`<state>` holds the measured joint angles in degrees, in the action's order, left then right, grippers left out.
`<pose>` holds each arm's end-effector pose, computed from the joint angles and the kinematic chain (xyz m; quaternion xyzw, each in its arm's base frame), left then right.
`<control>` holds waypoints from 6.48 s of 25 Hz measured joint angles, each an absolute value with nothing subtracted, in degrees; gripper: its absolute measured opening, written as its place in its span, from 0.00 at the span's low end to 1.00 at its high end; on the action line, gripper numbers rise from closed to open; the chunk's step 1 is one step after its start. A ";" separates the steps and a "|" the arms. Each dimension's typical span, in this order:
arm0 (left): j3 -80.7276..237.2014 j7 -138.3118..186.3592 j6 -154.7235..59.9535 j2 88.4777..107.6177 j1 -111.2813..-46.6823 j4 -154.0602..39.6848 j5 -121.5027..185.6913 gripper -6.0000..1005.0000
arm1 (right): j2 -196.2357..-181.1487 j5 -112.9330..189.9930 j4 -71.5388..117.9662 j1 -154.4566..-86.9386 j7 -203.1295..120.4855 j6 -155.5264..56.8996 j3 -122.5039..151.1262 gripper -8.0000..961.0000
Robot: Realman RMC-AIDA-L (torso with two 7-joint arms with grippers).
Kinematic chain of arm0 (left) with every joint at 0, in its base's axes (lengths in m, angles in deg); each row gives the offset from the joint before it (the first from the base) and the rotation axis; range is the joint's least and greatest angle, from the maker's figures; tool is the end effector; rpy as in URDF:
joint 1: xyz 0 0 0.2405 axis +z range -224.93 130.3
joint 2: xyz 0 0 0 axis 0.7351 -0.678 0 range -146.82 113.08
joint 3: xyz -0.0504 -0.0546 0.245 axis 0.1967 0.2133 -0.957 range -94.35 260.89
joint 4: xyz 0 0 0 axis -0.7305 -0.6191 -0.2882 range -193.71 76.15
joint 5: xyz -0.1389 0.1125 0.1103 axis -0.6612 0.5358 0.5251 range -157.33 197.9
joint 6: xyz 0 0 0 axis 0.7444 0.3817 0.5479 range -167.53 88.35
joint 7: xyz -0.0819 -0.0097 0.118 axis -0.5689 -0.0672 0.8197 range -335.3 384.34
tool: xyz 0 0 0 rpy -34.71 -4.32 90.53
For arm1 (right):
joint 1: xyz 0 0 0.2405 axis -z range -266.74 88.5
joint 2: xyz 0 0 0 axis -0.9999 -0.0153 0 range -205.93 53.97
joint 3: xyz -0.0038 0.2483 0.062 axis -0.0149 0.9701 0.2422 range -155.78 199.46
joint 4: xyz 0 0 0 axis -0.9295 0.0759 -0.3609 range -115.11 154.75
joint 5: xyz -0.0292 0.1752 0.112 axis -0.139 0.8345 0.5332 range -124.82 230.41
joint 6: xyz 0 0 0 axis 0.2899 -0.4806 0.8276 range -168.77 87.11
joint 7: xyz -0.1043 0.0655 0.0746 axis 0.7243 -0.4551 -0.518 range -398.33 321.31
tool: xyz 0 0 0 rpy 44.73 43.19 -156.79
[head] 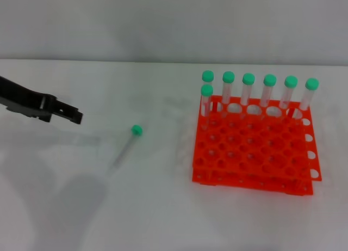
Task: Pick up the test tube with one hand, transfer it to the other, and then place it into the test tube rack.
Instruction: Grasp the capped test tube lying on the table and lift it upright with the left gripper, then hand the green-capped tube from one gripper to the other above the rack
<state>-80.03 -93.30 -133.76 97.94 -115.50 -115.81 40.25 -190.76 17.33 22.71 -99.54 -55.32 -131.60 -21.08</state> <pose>-0.2417 0.4048 0.1089 -0.8146 -0.5346 0.0401 0.2215 0.3971 0.2235 0.0818 -0.6071 0.1707 0.3169 0.7084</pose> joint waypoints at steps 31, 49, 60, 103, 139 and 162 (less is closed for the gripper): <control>-79.94 -108.61 -112.87 100.98 -121.83 -87.71 60.90 0.81 | -190.85 17.29 22.18 -99.35 -55.44 -131.78 -21.05 0.88; -79.94 -110.80 -109.15 101.44 -122.10 -84.72 64.63 0.51 | -190.86 17.29 22.40 -99.67 -55.52 -131.53 -21.05 0.88; -79.94 -113.03 -107.12 101.51 -121.93 -82.56 67.39 0.29 | -190.85 17.30 22.68 -99.84 -55.43 -131.22 -21.05 0.88; -79.95 -44.89 -144.26 102.28 -110.21 -99.91 18.76 0.20 | -185.10 7.46 30.32 -107.02 -90.75 -136.13 -53.86 0.87; -79.85 -50.10 -130.06 102.49 -120.17 -77.84 31.12 0.20 | -190.68 -1.71 32.37 -113.02 -95.90 -131.70 -56.13 0.81; -79.86 -51.06 -126.90 102.48 -120.18 -77.43 32.39 0.20 | -191.31 -1.54 33.19 -113.77 -95.95 -130.37 -56.61 0.28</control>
<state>-79.86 -51.06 -126.90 102.48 -120.18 -77.43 32.39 -191.31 -1.54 33.19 -113.77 -95.95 -130.37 -56.61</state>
